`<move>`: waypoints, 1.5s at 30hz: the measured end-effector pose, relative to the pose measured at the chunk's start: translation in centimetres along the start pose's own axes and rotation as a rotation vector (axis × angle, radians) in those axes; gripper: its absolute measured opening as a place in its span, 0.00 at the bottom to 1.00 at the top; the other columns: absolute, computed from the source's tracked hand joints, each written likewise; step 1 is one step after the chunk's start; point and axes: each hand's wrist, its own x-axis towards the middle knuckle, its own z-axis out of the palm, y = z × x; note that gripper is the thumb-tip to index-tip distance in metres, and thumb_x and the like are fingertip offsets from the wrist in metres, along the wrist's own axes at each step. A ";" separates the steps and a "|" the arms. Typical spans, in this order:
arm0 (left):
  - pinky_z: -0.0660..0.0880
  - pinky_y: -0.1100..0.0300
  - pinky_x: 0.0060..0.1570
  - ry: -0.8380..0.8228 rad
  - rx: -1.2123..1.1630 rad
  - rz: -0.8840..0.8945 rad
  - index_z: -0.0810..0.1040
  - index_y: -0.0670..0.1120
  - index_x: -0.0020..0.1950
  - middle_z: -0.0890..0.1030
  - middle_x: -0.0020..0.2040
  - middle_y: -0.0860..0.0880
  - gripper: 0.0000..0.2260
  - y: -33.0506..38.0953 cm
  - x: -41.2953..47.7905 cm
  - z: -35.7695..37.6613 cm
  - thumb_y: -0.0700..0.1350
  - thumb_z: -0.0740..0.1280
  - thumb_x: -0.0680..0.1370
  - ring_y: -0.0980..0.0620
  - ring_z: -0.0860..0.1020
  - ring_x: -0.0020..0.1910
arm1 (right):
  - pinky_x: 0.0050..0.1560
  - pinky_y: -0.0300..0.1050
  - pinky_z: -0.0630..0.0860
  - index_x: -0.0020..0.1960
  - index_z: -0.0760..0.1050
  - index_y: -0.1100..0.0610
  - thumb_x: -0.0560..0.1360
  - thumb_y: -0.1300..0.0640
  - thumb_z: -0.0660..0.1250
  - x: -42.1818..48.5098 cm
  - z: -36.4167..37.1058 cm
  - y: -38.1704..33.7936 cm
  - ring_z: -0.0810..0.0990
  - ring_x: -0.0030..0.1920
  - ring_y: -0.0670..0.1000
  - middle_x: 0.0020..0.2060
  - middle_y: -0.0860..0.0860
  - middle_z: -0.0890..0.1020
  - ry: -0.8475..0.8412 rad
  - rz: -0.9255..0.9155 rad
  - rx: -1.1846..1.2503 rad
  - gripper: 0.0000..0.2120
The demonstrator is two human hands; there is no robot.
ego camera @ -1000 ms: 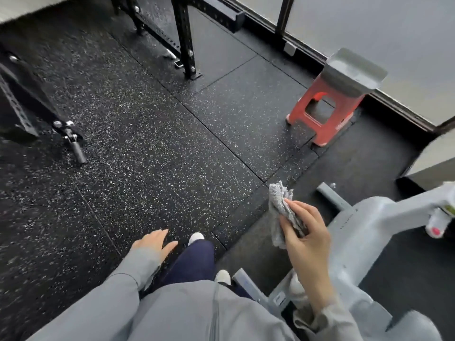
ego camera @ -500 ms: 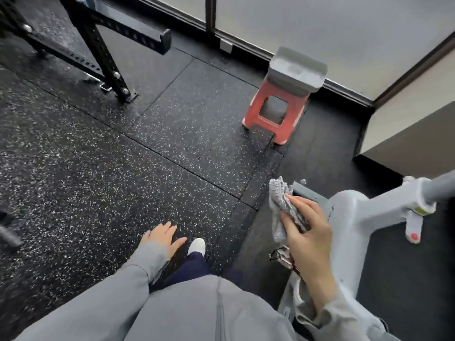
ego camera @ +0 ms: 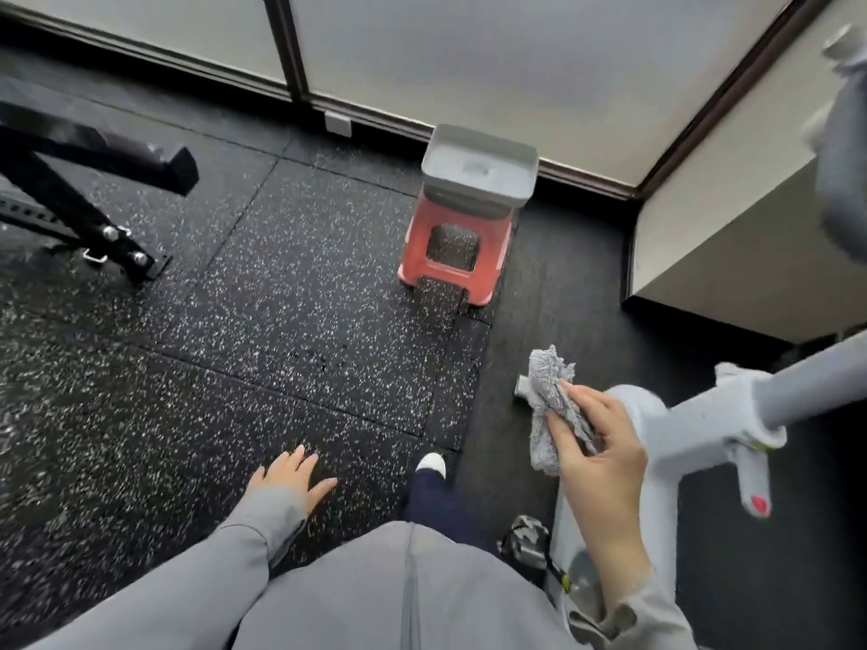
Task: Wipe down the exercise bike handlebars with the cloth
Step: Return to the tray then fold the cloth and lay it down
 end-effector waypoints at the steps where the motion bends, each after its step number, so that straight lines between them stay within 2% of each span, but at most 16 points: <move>1: 0.49 0.50 0.75 0.013 0.005 0.005 0.50 0.52 0.76 0.47 0.78 0.53 0.30 1.0 0.6 -1.4 0.64 0.48 0.78 0.52 0.48 0.77 | 0.60 0.45 0.74 0.55 0.80 0.58 0.69 0.69 0.72 1.5 -0.1 0.1 0.78 0.53 0.45 0.50 0.52 0.80 0.009 0.000 -0.004 0.16; 3: 0.50 0.51 0.75 0.050 0.009 0.025 0.50 0.52 0.76 0.48 0.78 0.53 0.30 3.3 2.0 -4.7 0.64 0.48 0.78 0.52 0.48 0.77 | 0.60 0.47 0.75 0.55 0.80 0.58 0.69 0.69 0.72 4.7 -0.5 0.2 0.78 0.53 0.48 0.50 0.51 0.80 0.035 0.004 0.000 0.16; 9: 0.52 0.52 0.75 0.143 0.012 0.095 0.51 0.51 0.76 0.48 0.78 0.52 0.30 7.8 5.5 -12.7 0.63 0.49 0.78 0.52 0.49 0.77 | 0.59 0.38 0.74 0.55 0.80 0.56 0.69 0.70 0.72 12.2 0.0 0.1 0.78 0.53 0.46 0.50 0.52 0.79 0.037 -0.001 0.025 0.17; 20: 0.53 0.52 0.75 0.114 -0.021 0.056 0.53 0.53 0.76 0.51 0.78 0.54 0.29 7.9 16.0 -23.9 0.64 0.50 0.78 0.53 0.52 0.76 | 0.57 0.28 0.71 0.54 0.79 0.54 0.68 0.70 0.72 26.1 7.8 -1.2 0.77 0.52 0.40 0.49 0.50 0.79 0.049 -0.013 -0.009 0.19; 30: 0.51 0.52 0.75 0.143 0.056 0.149 0.51 0.51 0.76 0.50 0.78 0.52 0.30 9.5 25.0 -39.8 0.63 0.49 0.78 0.52 0.50 0.77 | 0.58 0.31 0.71 0.55 0.81 0.59 0.69 0.69 0.72 39.2 15.0 -4.6 0.78 0.53 0.46 0.50 0.53 0.80 0.069 -0.021 -0.050 0.16; 38: 0.51 0.52 0.75 0.152 0.081 0.183 0.49 0.51 0.76 0.49 0.78 0.52 0.30 14.2 29.7 -48.0 0.63 0.49 0.78 0.52 0.50 0.77 | 0.59 0.36 0.73 0.56 0.80 0.58 0.70 0.68 0.72 48.7 17.6 -4.3 0.79 0.54 0.49 0.50 0.53 0.80 0.034 0.008 -0.029 0.16; 42: 0.53 0.53 0.75 0.196 0.027 0.184 0.50 0.50 0.76 0.51 0.78 0.52 0.30 17.4 31.6 -52.5 0.62 0.49 0.79 0.52 0.52 0.76 | 0.58 0.34 0.73 0.57 0.80 0.58 0.70 0.67 0.71 54.6 18.7 -3.6 0.78 0.55 0.48 0.51 0.52 0.80 0.017 0.015 0.020 0.16; 45: 0.55 0.54 0.74 0.239 -0.039 0.200 0.51 0.49 0.76 0.54 0.78 0.51 0.29 19.7 33.0 -55.9 0.62 0.51 0.79 0.52 0.54 0.76 | 0.59 0.37 0.74 0.57 0.80 0.57 0.71 0.67 0.71 58.9 19.6 -3.2 0.78 0.55 0.49 0.51 0.52 0.80 0.010 0.003 0.028 0.16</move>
